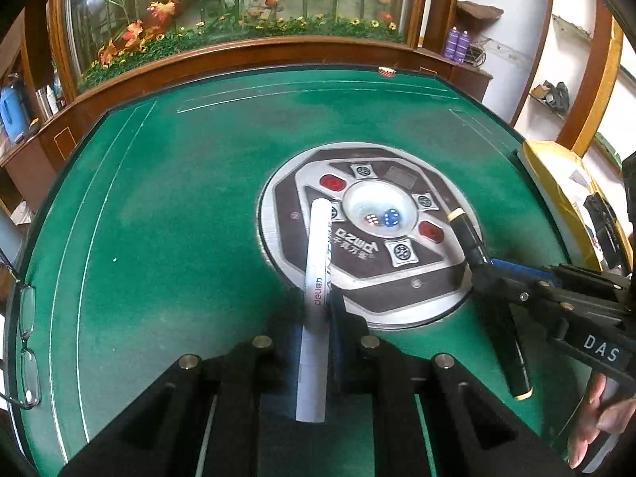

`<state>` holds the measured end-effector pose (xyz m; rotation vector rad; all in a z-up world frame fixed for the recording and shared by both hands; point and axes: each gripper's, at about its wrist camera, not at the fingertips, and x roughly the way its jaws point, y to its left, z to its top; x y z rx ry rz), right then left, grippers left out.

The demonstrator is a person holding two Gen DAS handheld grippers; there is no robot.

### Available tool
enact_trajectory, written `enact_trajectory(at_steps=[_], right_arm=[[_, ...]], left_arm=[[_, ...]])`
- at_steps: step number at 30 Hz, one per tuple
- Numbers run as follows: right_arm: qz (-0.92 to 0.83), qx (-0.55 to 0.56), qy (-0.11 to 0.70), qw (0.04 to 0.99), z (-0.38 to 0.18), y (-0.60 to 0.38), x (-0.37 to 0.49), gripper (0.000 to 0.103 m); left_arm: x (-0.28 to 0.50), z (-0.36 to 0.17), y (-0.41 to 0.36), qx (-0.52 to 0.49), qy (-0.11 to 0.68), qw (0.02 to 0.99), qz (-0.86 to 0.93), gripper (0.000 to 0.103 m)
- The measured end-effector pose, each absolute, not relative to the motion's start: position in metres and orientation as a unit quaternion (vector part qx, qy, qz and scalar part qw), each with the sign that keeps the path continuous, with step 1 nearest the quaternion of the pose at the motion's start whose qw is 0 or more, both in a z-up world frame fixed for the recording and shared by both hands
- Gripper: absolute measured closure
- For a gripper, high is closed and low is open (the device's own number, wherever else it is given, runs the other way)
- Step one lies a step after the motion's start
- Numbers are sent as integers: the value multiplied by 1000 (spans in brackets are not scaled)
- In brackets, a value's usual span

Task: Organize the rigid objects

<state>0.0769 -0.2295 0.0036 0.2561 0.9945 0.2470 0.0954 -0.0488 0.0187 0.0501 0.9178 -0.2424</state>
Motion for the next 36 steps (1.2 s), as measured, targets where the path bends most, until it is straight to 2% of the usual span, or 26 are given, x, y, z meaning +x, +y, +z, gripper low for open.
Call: enact_trajectory(at_steps=[9,26,30,31,36], right_arm=[[126,139,475,860,2,-233,77,88],[100,21,485,868,-3,-208,57,87],[89,-3,482,871,-2,-205,49,88],[88,-4,481,872,-2,-206,48,89],[92,41,461,882,5,-220,47,89]], left_arm=[[87,18,-65,34,436,890,-131,97],[85,15,-71,50,417,901,-103,94],[84,16,-71,43,416,903,-96,96],[84,18,-69,36,414,904,-98,102],[80,27,-65,14,398,912,-104,103]])
